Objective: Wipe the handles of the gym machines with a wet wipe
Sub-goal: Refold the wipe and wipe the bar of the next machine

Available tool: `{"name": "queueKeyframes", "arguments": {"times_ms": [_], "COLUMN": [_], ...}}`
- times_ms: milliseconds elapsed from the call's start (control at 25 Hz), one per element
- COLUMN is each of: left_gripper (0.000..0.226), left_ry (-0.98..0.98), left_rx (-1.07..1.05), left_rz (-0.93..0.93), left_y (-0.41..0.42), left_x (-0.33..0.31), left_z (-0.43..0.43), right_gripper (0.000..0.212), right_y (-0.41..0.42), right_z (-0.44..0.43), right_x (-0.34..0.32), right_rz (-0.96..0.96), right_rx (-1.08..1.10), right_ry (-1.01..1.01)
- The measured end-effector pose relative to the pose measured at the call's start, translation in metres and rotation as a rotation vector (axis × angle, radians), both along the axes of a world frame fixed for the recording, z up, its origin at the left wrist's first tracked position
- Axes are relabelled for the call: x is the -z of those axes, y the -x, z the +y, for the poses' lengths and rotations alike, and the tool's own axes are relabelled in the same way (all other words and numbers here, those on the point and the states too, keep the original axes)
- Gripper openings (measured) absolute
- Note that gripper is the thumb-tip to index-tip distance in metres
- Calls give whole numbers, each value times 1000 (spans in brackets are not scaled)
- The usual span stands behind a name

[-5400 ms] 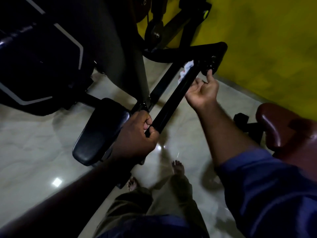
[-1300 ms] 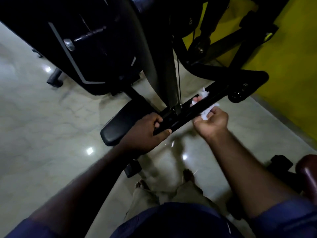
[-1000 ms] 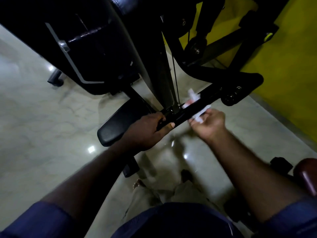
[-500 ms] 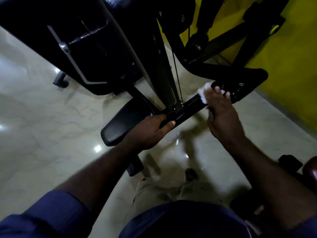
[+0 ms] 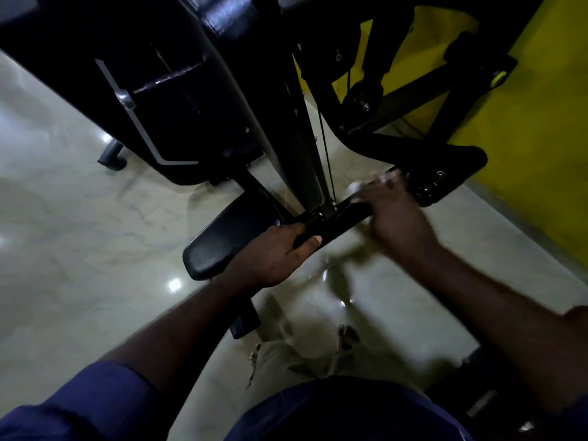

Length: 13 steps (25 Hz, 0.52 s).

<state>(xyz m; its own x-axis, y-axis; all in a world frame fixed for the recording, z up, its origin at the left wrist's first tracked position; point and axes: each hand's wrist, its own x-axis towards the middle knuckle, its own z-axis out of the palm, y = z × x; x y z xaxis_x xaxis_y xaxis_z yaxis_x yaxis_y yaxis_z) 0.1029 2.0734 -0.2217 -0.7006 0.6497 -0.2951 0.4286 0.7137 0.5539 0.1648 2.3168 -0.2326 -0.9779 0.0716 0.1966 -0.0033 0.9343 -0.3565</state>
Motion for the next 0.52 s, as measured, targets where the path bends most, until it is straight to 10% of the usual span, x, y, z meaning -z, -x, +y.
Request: {"name": "queueKeyframes", "arguments": {"times_ms": [240, 520], "left_gripper": [32, 29], "left_ry": [4, 45], "left_rx": [-5, -31], "left_rz": [-12, -29], "left_y": [-1, -3], "left_x": [-1, -5], "left_z": [3, 2], "right_gripper": [32, 44], "right_y": [21, 67], "right_z": [12, 47], "right_x": [2, -16], "right_rz": [-32, -633], "right_rx": [-237, -248], "right_ry": [-173, -556]}}
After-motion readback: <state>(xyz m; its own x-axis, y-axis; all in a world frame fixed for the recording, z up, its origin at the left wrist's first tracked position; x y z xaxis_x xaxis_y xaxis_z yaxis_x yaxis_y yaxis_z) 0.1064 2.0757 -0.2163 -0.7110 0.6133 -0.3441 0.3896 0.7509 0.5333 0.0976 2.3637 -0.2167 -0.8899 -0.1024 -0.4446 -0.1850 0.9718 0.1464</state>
